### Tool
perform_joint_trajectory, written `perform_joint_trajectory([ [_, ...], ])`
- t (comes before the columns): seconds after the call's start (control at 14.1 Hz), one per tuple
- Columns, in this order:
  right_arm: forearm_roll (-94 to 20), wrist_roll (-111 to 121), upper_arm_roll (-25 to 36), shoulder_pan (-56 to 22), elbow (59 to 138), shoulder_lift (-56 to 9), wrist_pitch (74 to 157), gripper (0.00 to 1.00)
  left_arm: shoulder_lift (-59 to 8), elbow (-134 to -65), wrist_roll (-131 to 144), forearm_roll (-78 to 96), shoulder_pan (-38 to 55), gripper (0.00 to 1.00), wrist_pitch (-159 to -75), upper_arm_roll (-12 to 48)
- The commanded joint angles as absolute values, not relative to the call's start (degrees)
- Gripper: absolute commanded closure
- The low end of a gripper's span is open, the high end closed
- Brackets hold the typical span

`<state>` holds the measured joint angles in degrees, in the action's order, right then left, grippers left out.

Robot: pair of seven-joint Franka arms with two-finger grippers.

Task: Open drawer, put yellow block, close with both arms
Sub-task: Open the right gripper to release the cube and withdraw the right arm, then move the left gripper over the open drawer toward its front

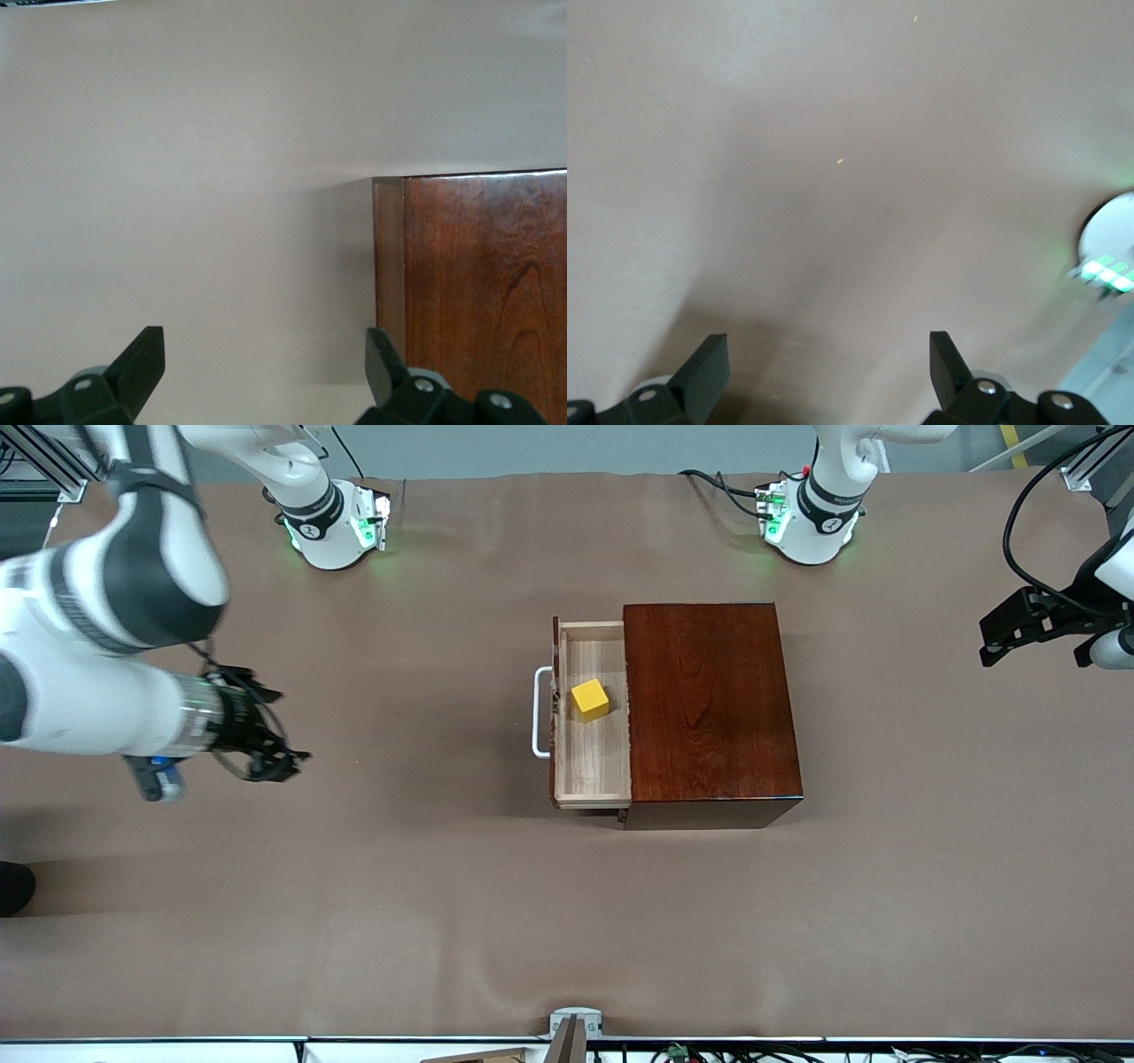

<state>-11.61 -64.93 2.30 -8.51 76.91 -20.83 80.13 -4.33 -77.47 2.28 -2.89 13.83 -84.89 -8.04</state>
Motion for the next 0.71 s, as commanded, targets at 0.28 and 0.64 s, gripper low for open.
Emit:
perform_joint_trajectory([
  [0.28, -3.80, -38.10, 1.23, -3.52, 76.29, -15.30, 74.81, 0.00, -3.52, -77.52, 1.41, -1.93, 13.88, 0.00, -82.97, -7.82],
  [0.64, -0.53, -19.83, 1.14, -1.77, 76.73, -12.31, 73.74, 0.00, -3.87, -77.26, 1.41, -2.02, 13.89, 0.00, -83.06, -7.82],
])
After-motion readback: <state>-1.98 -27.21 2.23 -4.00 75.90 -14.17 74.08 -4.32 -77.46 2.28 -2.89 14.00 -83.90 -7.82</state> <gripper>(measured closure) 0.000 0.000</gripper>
